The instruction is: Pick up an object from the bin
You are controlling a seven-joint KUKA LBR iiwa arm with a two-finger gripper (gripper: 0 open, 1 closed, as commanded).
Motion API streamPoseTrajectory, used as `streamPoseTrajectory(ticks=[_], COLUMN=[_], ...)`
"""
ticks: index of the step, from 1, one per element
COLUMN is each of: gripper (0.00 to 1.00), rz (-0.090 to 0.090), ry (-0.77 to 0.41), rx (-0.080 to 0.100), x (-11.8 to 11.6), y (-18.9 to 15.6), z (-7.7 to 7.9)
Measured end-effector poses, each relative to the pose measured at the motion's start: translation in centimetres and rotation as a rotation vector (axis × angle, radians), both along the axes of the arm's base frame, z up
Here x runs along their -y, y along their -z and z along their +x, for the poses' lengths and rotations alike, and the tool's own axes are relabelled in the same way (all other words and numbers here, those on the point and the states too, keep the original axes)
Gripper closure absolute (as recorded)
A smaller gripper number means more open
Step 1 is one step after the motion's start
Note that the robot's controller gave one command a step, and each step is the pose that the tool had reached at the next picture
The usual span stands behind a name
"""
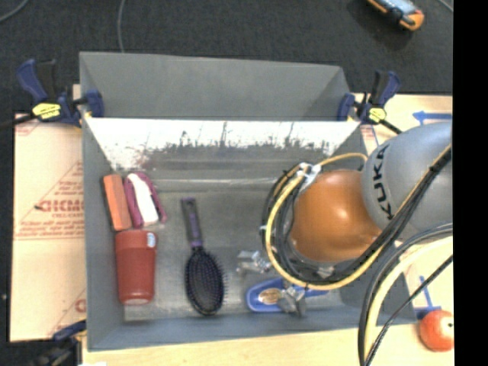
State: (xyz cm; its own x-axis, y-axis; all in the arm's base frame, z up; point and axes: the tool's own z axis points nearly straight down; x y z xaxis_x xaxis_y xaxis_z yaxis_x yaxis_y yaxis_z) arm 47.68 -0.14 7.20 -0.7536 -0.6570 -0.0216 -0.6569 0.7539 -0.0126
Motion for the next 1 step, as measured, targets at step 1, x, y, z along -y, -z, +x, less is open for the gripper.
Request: streamPoseTrajectory(ticks=[1], gripper=[1.00], rz=[0.004], ry=[0.399], rx=[-0.014], x=[2.91], y=[0.10], z=[0.33])
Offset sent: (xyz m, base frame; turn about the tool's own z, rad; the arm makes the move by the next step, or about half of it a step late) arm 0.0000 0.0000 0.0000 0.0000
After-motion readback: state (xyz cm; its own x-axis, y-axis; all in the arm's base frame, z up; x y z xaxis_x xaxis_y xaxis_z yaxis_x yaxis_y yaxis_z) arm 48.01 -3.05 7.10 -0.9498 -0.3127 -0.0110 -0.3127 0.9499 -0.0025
